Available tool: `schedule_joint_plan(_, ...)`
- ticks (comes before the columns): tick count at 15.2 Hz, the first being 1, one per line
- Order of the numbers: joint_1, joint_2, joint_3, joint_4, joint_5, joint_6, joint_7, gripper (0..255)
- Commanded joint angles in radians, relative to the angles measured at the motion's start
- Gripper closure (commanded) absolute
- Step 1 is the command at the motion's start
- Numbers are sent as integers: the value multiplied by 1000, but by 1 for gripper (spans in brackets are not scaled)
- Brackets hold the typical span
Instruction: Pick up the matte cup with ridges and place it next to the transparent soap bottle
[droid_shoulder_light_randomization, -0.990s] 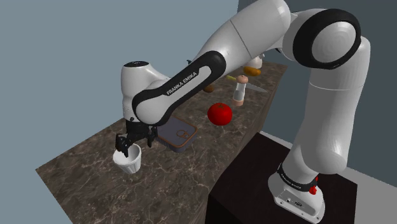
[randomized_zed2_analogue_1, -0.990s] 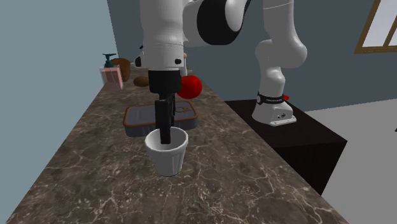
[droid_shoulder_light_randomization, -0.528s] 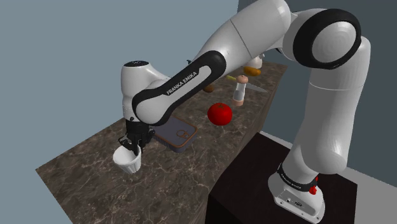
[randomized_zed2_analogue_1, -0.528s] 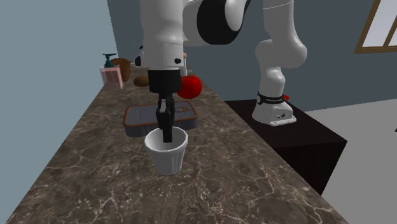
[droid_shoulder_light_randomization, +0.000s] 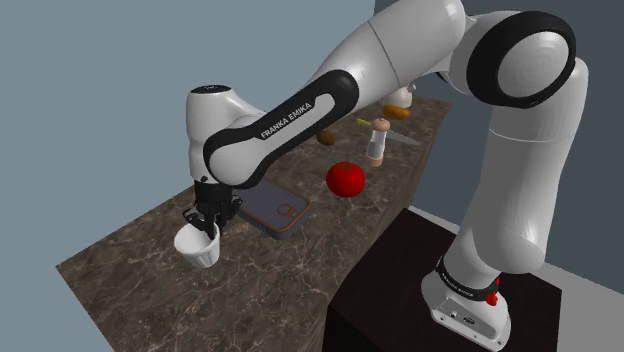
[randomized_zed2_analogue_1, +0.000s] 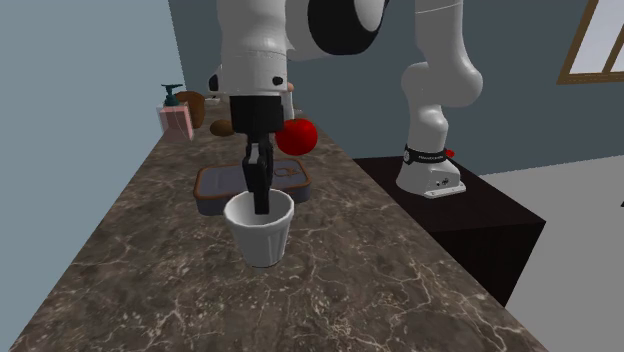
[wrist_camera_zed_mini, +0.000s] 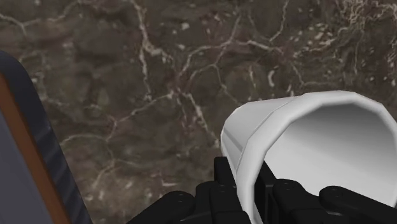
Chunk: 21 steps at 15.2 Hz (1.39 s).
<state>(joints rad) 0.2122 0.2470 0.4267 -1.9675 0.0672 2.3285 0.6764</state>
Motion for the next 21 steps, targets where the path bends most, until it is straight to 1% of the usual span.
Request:
schedule_joint_plan(1,-3,-20,3,5,9,-23,-3,255)
schedule_joint_plan(11,-12,-76,8,75,28,-146,-3,255)
schedule_joint_plan(21,-16,-113,10,168,38,-272,4,255)
